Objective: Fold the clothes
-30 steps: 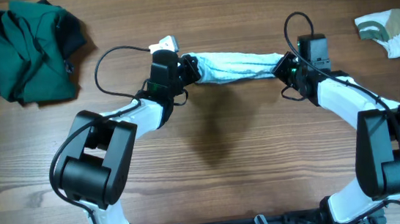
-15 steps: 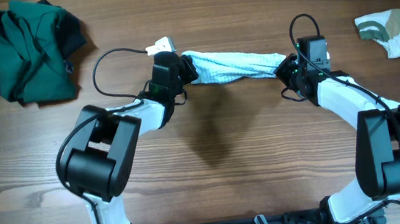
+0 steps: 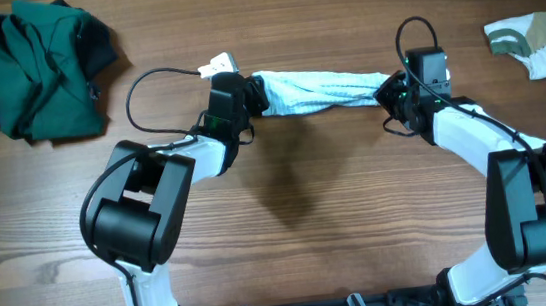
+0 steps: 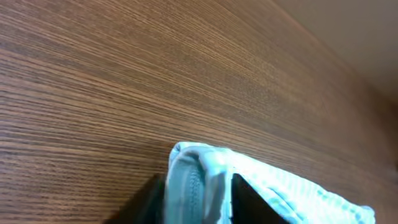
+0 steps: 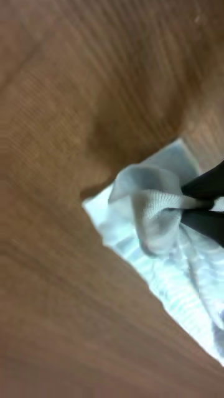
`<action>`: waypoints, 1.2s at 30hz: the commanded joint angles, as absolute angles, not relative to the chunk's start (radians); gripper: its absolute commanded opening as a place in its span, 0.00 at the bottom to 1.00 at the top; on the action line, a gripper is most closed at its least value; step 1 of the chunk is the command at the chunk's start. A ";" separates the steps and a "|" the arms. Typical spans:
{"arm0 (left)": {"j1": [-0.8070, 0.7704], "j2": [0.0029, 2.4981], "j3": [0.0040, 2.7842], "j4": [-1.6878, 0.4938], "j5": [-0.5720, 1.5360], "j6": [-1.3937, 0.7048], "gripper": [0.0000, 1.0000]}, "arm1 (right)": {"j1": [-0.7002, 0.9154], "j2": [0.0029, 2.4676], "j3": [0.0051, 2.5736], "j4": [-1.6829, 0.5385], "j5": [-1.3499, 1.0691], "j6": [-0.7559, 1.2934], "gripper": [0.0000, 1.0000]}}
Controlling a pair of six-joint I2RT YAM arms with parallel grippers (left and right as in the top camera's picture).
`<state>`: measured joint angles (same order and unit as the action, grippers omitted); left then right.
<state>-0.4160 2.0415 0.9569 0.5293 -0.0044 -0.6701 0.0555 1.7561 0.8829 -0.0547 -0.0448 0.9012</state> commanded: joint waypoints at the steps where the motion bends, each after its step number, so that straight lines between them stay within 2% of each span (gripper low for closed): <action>1: -0.413 2.062 0.969 0.531 -0.025 -0.657 0.39 | 0.065 1.709 0.890 -0.041 -0.051 0.838 0.04; 6: -0.413 2.062 0.969 0.523 -0.025 -0.657 0.43 | 0.065 1.700 0.916 -0.023 -0.014 0.836 0.05; 11: -0.414 2.062 0.969 0.524 -0.025 -0.657 0.45 | 0.065 1.700 0.916 0.081 0.005 0.804 0.12; 12: -0.414 2.062 0.969 0.524 -0.025 -0.657 0.45 | 0.065 1.701 0.916 0.101 0.004 0.804 0.17; 13: -0.414 2.062 0.969 0.524 -0.025 -0.657 0.45 | 0.065 1.701 0.916 0.108 0.005 0.808 0.33; 14: -0.414 2.062 0.969 0.524 -0.025 -0.657 0.45 | 0.065 1.702 0.915 0.115 0.006 0.808 0.45; 16: -0.414 2.062 0.969 0.524 -0.025 -0.657 0.45 | 0.065 1.706 0.915 0.116 0.025 0.805 0.64; 17: -0.414 2.062 0.969 0.524 -0.025 -0.657 0.45 | 0.065 1.710 0.915 0.117 0.039 0.781 0.72; 18: -0.414 2.062 0.969 0.523 -0.025 -0.657 0.45 | 0.065 1.711 0.915 0.115 0.050 0.756 0.74; 22: -0.414 2.062 0.969 0.523 -0.025 -0.657 0.45 | 0.065 1.711 0.915 0.086 0.061 0.643 0.77; 24: -0.414 2.062 0.969 0.519 -0.025 -0.657 0.45 | 0.065 1.711 0.915 0.065 0.061 0.525 0.78; 27: -0.414 2.062 0.969 0.516 -0.025 -0.657 0.45 | 0.065 1.711 0.915 -0.019 0.076 0.332 0.68; 29: -0.414 2.062 0.969 0.516 -0.025 -0.657 0.46 | 0.064 1.711 0.915 -0.078 0.128 0.340 0.63; 33: -0.414 2.062 0.969 0.516 -0.025 -0.657 0.46 | 0.064 1.711 0.915 -0.115 0.122 0.371 0.61; 36: -0.414 2.062 0.969 0.516 -0.025 -0.657 0.46 | 0.064 1.711 0.915 -0.070 0.097 0.349 0.49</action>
